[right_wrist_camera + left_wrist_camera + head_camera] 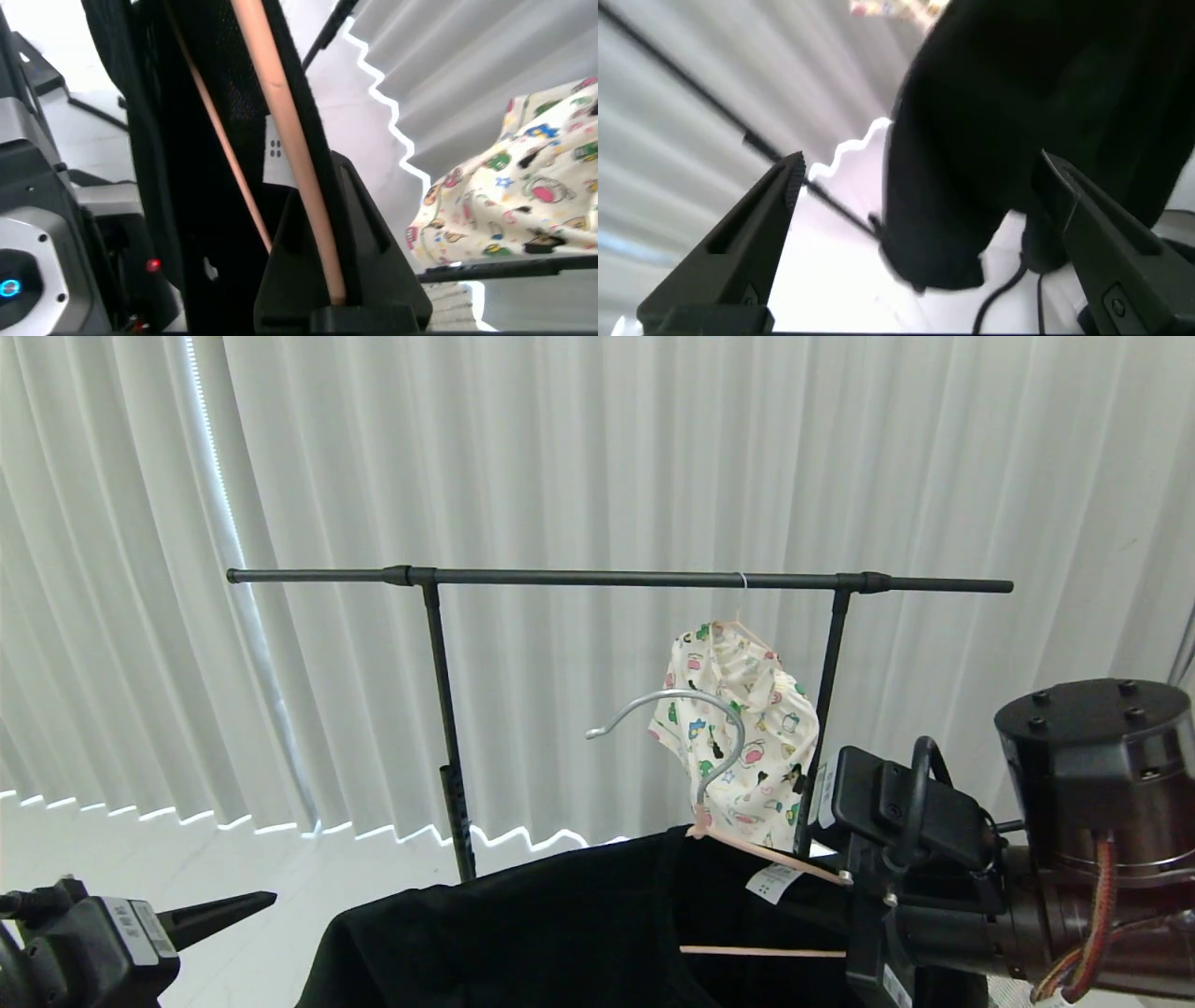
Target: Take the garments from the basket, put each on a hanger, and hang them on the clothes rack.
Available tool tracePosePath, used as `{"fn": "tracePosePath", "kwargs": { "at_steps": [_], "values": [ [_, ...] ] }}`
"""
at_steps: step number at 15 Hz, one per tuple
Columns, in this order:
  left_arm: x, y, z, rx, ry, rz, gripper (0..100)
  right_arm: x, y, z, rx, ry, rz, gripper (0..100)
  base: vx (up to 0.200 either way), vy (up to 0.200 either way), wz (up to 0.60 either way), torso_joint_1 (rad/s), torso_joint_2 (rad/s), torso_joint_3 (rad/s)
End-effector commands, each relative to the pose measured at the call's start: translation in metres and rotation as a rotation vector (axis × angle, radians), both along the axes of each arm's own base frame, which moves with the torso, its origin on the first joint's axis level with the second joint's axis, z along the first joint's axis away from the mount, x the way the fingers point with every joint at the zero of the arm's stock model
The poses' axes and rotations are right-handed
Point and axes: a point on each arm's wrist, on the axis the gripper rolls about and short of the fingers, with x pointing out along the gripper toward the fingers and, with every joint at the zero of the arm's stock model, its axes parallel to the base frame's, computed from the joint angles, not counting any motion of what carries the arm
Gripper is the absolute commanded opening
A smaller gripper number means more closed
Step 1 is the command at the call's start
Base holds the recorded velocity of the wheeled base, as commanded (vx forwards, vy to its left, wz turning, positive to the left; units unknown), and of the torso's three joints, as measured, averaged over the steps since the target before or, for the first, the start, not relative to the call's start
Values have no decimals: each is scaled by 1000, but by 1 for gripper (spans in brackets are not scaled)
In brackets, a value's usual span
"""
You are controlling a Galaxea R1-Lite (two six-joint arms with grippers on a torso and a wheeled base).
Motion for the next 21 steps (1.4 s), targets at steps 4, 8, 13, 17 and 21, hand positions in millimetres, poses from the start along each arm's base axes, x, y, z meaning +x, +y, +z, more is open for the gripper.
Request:
{"fn": "tracePosePath", "kwargs": {
  "at_steps": [4,8,13,17,21],
  "values": [
    [14,1,-10,18,101,68,0,-4,-4,6,17,-20,6,0,0,0,0,0,0,0],
    [19,10,-10,17,107,161,0,-2,-8,6,10,-14,-13,0,0,0,0,0,0,0],
    [25,39,-10,2,122,444,0,10,-23,10,23,-24,-96,0,0,0,0,0,0,0],
    [20,30,-6,1,79,358,0,12,-22,9,19,-22,-101,0,0,0,0,0,0,0],
    [19,27,-1,-16,58,325,100,15,-26,9,20,-24,-122,0,0,0,0,0,0,0]
  ]
}}
